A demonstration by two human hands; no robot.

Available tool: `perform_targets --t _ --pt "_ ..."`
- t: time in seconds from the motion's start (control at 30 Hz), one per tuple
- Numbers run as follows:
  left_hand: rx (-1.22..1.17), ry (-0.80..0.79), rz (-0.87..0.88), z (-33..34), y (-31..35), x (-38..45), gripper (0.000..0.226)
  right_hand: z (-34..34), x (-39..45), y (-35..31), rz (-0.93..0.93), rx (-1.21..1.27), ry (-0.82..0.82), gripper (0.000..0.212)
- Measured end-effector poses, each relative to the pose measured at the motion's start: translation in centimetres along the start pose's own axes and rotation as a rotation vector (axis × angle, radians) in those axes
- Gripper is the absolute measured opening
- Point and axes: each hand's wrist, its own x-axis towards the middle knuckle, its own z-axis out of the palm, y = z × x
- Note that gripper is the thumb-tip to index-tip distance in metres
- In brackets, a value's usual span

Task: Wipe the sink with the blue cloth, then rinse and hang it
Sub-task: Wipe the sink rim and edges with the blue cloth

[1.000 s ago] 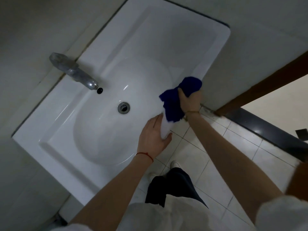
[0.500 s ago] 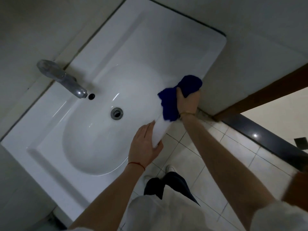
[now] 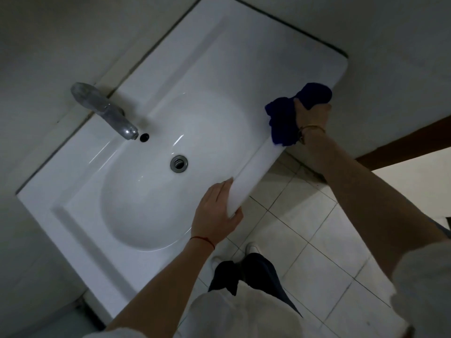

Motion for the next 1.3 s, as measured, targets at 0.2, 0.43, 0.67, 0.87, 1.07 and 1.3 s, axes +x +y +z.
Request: perform_targets --t 0.2,0.43,0.67,0.87,1.07,1.3 --pt "-0.007 0.000 0.014 -0.1 -0.1 -0.1 0.070 0.4 -2.8 0.8 0.008 0.007 -0.004 0.084" --pt "-0.014 -0.055 0.047 -1.1 -1.3 -2.6 0.080 3.3 -12.8 6.3 0.024 0.195 -0.150 0.093" --pt "0.011 -0.101 0.111 -5.0 -6.0 -11.5 0.081 5.9 -23.4 9.4 0.027 0.189 -0.201 0.066" --pt "-0.049 -0.123 0.180 -7.1 -9.2 -16.0 0.073 9.2 -32.2 11.8 0.056 0.299 -0.180 0.070" --pt "-0.069 -0.138 0.217 -7.9 -11.8 -18.9 0.063 11.0 -37.2 13.2 0.051 0.285 -0.155 0.072" --pt "-0.044 -0.124 0.164 -7.9 -12.4 -19.9 0.077 10.0 -33.9 10.0 0.054 0.260 -0.027 0.062"
